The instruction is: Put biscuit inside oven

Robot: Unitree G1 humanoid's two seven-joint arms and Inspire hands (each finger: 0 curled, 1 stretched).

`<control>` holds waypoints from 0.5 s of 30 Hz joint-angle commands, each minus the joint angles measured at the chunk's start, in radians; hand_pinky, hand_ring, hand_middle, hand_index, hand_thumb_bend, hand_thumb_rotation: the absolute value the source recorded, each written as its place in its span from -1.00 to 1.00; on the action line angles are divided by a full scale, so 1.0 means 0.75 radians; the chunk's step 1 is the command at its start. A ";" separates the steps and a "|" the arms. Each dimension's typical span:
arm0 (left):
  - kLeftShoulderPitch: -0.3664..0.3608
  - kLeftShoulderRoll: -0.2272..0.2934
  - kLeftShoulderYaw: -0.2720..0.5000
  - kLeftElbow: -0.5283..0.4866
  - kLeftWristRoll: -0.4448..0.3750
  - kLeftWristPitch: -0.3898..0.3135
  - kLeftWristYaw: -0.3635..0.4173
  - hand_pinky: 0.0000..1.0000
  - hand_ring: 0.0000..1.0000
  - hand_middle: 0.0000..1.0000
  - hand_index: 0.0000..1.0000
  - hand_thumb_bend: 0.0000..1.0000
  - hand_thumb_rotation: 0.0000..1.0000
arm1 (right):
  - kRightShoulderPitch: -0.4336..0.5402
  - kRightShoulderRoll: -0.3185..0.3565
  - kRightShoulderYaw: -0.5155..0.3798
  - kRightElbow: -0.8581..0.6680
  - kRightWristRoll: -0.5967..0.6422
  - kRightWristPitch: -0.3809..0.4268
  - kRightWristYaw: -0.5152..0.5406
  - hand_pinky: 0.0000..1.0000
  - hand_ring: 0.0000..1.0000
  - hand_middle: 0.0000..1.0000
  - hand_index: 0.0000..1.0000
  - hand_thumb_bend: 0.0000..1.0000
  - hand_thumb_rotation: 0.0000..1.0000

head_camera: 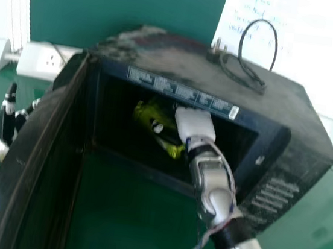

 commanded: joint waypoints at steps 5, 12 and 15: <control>0.010 -0.001 0.002 -0.003 -0.004 0.010 0.006 -0.51 -0.34 -0.17 0.10 0.55 -0.50 | 0.076 -0.048 0.022 -0.189 -0.041 0.062 0.156 -0.14 0.26 0.49 0.77 0.88 0.40; 0.009 0.000 -0.002 -0.004 0.006 0.004 0.012 -0.51 -0.35 -0.18 0.09 0.57 -0.49 | 0.178 -0.119 -0.020 -0.500 -0.061 0.093 0.360 -0.06 0.27 0.46 0.71 0.84 0.60; 0.008 0.002 -0.002 -0.001 0.005 0.000 0.004 -0.51 -0.34 -0.17 0.10 0.54 -0.49 | 0.233 -0.144 -0.054 -0.650 -0.051 0.101 0.461 0.00 0.31 0.48 0.69 0.85 0.60</control>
